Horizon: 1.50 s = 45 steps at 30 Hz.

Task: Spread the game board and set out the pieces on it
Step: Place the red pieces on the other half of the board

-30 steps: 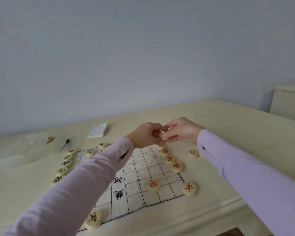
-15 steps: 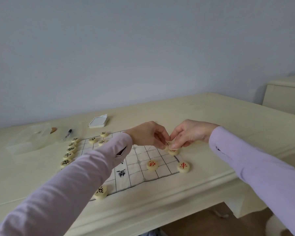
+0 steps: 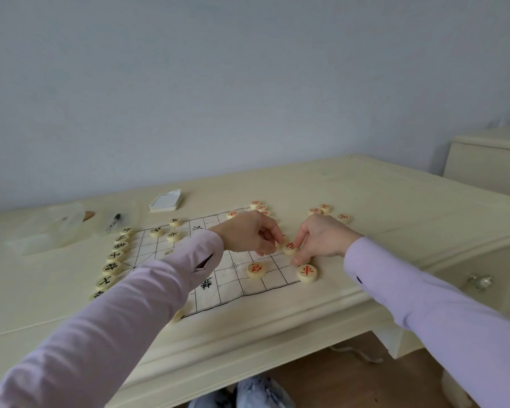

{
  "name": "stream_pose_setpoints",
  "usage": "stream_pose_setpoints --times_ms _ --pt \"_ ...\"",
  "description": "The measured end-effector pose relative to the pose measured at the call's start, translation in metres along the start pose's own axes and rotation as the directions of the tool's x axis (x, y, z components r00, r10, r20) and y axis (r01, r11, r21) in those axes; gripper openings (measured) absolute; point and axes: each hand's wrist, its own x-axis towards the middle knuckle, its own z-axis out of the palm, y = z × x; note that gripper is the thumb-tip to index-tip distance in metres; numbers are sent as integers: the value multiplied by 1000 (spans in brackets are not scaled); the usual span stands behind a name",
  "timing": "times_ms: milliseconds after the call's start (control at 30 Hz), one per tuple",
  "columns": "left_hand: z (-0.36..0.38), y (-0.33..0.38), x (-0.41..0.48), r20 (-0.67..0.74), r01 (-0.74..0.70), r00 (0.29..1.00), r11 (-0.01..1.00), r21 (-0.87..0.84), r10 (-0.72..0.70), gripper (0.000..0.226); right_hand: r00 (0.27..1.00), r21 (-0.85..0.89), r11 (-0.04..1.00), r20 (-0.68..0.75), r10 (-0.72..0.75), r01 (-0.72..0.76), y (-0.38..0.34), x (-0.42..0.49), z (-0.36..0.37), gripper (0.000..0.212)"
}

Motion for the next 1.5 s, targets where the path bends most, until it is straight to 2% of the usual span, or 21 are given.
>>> stream_pose_setpoints --times_ms 133,233,367,533,633,733,900,1133,1300,1367,1500 --pt "2 -2 -2 9 -5 1000 1000 -1 5 20 1000 -29 999 -17 20 -20 -4 -3 0 33" --pt "3 -3 -2 2 -1 1000 1000 2 1 20 1000 52 998 15 19 -20 -2 -3 -4 20" --pt "5 -1 -1 19 -12 1000 999 -30 12 19 998 152 988 66 13 -23 1 -6 -6 12" --pt "-3 2 -10 -24 -6 1000 998 67 8 11 997 265 964 73 16 -34 6 -16 -11 19" --pt "-11 -1 -20 74 83 993 985 152 -95 19 989 226 973 144 15 -48 6 -20 -9 29" --pt "-9 -3 -29 173 121 972 966 227 -162 31 989 143 989 146 14 -35 5 -23 -5 36" --pt "-7 -5 -32 159 120 973 958 262 -165 35 990 87 996 138 25 -37 6 -28 -5 54" --pt "-2 -3 -29 151 100 978 961 257 -142 32 995 48 998 101 25 -30 3 -33 -4 47" --pt "-6 -2 -30 177 110 973 968 225 -151 36 990 94 995 140 27 -40 5 -34 -8 46" --pt "-16 -1 -33 144 101 981 975 196 -131 37 994 108 993 105 36 -47 2 -34 -17 42" --pt "-48 -3 -34 -68 118 992 968 221 -105 24 1000 167 986 4 -6 5 -19 -23 -40 33"
